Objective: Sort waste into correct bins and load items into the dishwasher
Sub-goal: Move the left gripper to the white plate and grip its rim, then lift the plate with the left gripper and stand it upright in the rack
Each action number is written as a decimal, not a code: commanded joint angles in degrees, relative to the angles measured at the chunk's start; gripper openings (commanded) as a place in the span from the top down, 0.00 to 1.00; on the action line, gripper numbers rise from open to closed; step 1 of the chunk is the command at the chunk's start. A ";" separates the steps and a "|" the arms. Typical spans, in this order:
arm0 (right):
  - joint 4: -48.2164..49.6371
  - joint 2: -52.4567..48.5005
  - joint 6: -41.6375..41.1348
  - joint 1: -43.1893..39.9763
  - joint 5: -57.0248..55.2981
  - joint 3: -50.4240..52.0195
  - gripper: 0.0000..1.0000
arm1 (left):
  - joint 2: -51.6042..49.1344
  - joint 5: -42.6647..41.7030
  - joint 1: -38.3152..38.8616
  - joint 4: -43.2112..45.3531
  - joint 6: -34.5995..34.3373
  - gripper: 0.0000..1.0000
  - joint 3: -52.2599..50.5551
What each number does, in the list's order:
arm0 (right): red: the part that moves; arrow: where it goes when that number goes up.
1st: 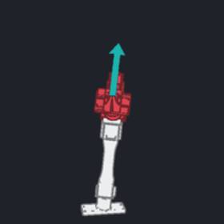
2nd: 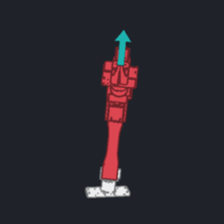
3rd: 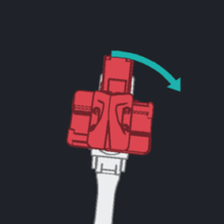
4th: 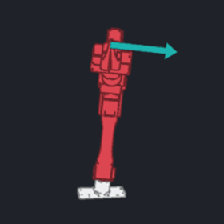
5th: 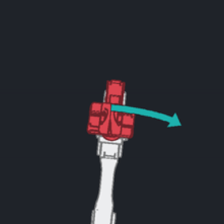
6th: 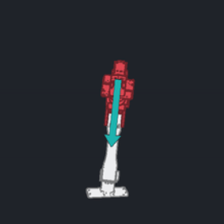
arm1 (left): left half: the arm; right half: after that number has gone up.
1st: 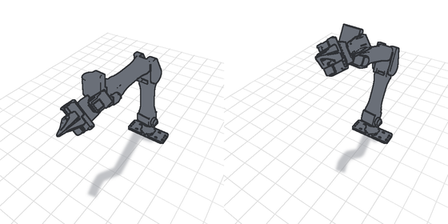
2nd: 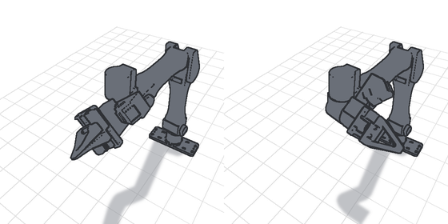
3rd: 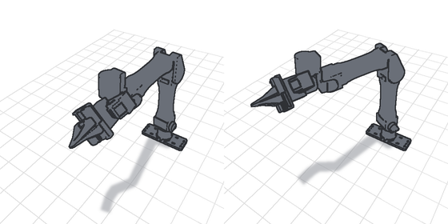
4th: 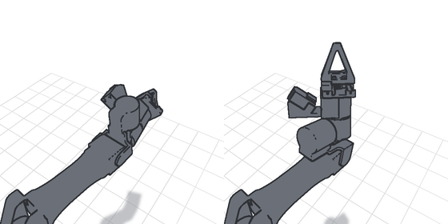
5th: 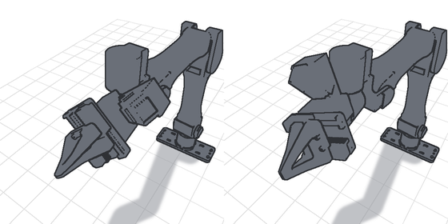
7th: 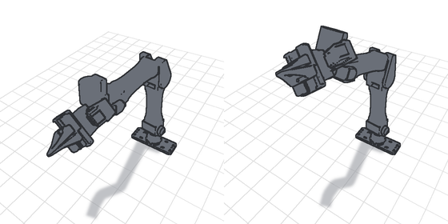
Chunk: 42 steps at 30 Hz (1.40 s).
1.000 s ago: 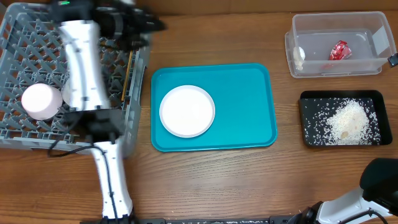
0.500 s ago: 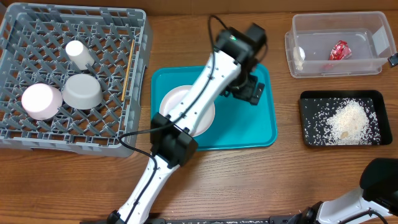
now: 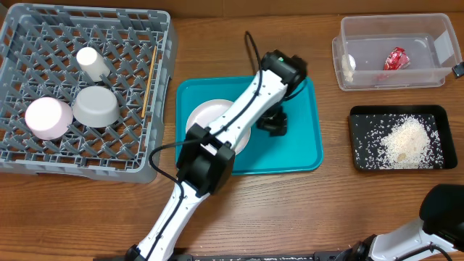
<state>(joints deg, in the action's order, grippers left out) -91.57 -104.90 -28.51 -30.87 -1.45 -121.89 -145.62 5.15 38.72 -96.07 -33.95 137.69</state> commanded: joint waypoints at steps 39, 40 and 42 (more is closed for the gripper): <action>0.17 0.33 -0.24 -0.04 0.22 -0.33 0.00 | 2.19 -6.21 -3.19 10.27 8.90 0.96 -8.46; 0.17 0.33 -0.24 -0.04 0.22 -0.33 0.00 | 2.21 -6.21 -3.19 8.94 8.92 0.96 -6.36; 0.20 0.33 -0.24 -0.04 0.20 -0.33 0.00 | 2.21 -6.21 -3.37 5.75 10.08 0.96 -0.61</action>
<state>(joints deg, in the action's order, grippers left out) -91.53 -104.90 -28.51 -30.87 -1.45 -121.89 -143.63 -0.62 36.12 -88.64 -25.36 129.60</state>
